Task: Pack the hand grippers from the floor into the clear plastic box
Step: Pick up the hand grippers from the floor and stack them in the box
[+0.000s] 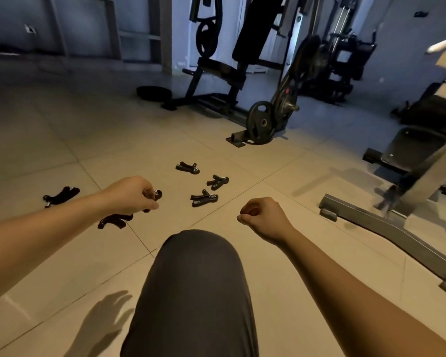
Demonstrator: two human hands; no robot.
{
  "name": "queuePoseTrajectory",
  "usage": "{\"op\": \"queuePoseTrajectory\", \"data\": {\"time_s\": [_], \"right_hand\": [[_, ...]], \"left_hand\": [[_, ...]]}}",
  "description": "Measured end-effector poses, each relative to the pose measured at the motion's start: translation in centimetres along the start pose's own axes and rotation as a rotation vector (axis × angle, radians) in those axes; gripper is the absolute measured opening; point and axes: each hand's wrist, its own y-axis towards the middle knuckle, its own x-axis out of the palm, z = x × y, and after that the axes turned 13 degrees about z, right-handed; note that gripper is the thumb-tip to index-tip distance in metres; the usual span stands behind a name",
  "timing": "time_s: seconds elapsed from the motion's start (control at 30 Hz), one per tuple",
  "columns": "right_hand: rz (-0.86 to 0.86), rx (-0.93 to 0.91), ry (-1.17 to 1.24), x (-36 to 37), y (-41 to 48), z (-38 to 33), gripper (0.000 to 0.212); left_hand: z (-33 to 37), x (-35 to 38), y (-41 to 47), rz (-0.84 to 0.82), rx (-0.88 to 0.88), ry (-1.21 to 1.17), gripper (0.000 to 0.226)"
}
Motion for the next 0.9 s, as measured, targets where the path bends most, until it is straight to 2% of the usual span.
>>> {"op": "queuePoseTrajectory", "data": {"time_s": [0.27, 0.43, 0.67, 0.9], "right_hand": [[0.073, 0.036, 0.036, 1.3, 4.1, -0.3, 0.019], [0.116, 0.116, -0.001, 3.7, 7.2, 0.4, 0.02], [0.132, 0.244, -0.046, 8.5, 15.8, 1.0, 0.025], [0.066, 0.323, -0.091, 16.4, 25.1, 4.3, 0.018]], "left_hand": [[2.4, 1.1, 5.6, -0.068, 0.065, 0.044, 0.028], [4.2, 1.8, 8.4, -0.055, 0.125, 0.079, 0.033], [1.9, 1.9, 14.6, -0.076, 0.164, 0.096, 0.04], [-1.0, 8.8, 23.1, -0.117, 0.198, 0.084, 0.047]]}}
